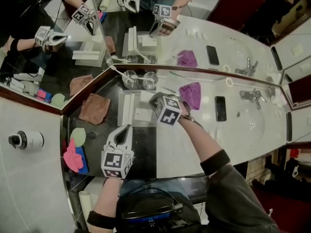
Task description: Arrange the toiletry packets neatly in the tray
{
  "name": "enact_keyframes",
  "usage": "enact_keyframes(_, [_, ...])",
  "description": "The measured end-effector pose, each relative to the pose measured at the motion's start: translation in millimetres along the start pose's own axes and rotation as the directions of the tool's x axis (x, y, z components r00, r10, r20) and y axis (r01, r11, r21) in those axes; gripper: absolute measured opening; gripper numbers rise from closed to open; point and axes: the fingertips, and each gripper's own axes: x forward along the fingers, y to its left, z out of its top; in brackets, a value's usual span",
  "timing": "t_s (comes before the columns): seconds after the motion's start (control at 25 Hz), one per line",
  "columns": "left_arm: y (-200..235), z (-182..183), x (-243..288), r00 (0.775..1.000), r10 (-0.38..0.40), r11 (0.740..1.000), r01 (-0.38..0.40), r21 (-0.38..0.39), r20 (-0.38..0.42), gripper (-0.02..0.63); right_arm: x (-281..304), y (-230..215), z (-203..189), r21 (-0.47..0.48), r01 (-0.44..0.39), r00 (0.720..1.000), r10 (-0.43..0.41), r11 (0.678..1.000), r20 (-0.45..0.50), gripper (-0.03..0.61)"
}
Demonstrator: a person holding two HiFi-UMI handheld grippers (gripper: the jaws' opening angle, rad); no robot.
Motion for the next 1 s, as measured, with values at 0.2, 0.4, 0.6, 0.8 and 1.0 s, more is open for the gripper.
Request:
enact_keyframes(0.2, [-5, 7, 0, 1.0, 0.014, 1.0, -0.014, 0.02, 0.015, 0.0, -33, 7, -4, 0.021, 0.037, 0.999, -0.038, 0.999, 0.032, 0.026])
enact_keyframes(0.4, [-27, 15, 6, 1.0, -0.013, 0.999, 0.012, 0.044, 0.017, 0.0, -73, 15, -17, 0.06, 0.094, 0.993, -0.098, 0.994, 0.069, 0.025])
enact_keyframes(0.6, [-58, 24, 16, 0.999, -0.051, 0.996, 0.049, 0.072, 0.018, 0.0, -116, 22, -42, 0.127, 0.148, 0.982, -0.161, 0.981, 0.101, 0.025])
enact_keyframes(0.8, [-91, 30, 29, 0.995, -0.098, 0.989, 0.096, 0.108, 0.013, 0.0, -155, 30, -80, 0.217, 0.201, 0.968, -0.228, 0.955, 0.106, 0.025])
enact_keyframes(1.0, [-126, 32, 42, 0.989, -0.15, 0.978, 0.15, 0.143, -0.006, 0.0, -186, 42, -127, 0.306, 0.243, 0.956, -0.281, 0.921, 0.087, 0.025])
